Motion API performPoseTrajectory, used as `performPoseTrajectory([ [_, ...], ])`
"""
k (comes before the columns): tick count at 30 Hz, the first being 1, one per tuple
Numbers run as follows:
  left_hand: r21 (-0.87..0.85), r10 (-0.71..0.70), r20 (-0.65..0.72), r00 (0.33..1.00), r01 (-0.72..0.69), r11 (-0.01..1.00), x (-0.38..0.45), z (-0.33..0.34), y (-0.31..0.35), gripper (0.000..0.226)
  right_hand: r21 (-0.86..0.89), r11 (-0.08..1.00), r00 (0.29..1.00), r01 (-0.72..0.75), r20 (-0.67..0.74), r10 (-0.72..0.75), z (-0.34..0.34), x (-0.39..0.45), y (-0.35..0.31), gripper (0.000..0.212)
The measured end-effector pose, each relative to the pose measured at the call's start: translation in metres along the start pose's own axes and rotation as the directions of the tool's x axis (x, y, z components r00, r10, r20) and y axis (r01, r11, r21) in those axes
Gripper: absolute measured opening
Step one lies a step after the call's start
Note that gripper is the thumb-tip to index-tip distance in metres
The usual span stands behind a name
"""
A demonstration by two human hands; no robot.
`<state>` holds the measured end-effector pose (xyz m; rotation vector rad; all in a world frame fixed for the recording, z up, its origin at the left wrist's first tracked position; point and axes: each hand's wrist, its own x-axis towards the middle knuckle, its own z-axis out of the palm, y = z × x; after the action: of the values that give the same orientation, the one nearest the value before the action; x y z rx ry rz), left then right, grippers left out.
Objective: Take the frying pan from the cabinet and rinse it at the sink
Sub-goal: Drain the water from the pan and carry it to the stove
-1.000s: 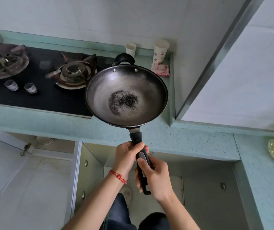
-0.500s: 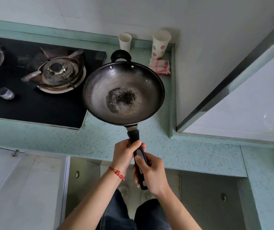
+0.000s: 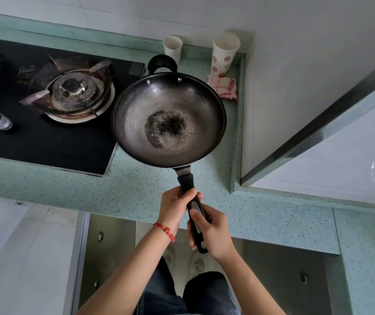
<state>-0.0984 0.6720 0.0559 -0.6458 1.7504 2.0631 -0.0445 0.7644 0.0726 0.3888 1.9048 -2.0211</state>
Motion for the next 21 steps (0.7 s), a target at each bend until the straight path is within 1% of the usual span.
performPoseTrajectory([
  [6, 0.086, 0.020, -0.018, 1.000, -0.018, 0.996, 0.003, 0.001, -0.002, 0.027, -0.014, 1.000, 1.000, -0.019, 0.000, 0.019, -0.007, 0.004, 0.002, 0.023],
  [8, 0.086, 0.011, -0.022, 1.000, -0.009, 0.996, 0.005, 0.004, -0.002, 0.025, -0.033, 0.999, 1.000, -0.027, -0.007, 0.027, -0.013, 0.006, 0.002, 0.024],
  [11, 0.098, 0.001, -0.022, 1.000, 0.001, 0.995, 0.009, 0.014, -0.004, 0.031, -0.057, 0.998, 0.999, -0.041, -0.011, 0.041, -0.027, 0.009, -0.003, 0.025],
  [14, 0.117, 0.015, -0.046, 0.999, -0.009, 0.993, 0.011, 0.026, -0.004, 0.021, -0.089, 0.995, 0.999, -0.044, -0.028, 0.042, -0.043, 0.013, -0.009, 0.025],
  [16, 0.132, 0.028, -0.050, 0.998, -0.021, 0.991, 0.014, 0.035, -0.003, 0.026, -0.112, 0.992, 0.998, -0.053, -0.038, 0.049, -0.054, 0.017, -0.012, 0.021],
  [21, 0.148, 0.045, -0.070, 0.997, -0.034, 0.988, 0.018, 0.051, -0.003, 0.035, -0.182, 0.980, 0.997, -0.079, -0.023, 0.076, -0.074, 0.025, -0.020, 0.026],
])
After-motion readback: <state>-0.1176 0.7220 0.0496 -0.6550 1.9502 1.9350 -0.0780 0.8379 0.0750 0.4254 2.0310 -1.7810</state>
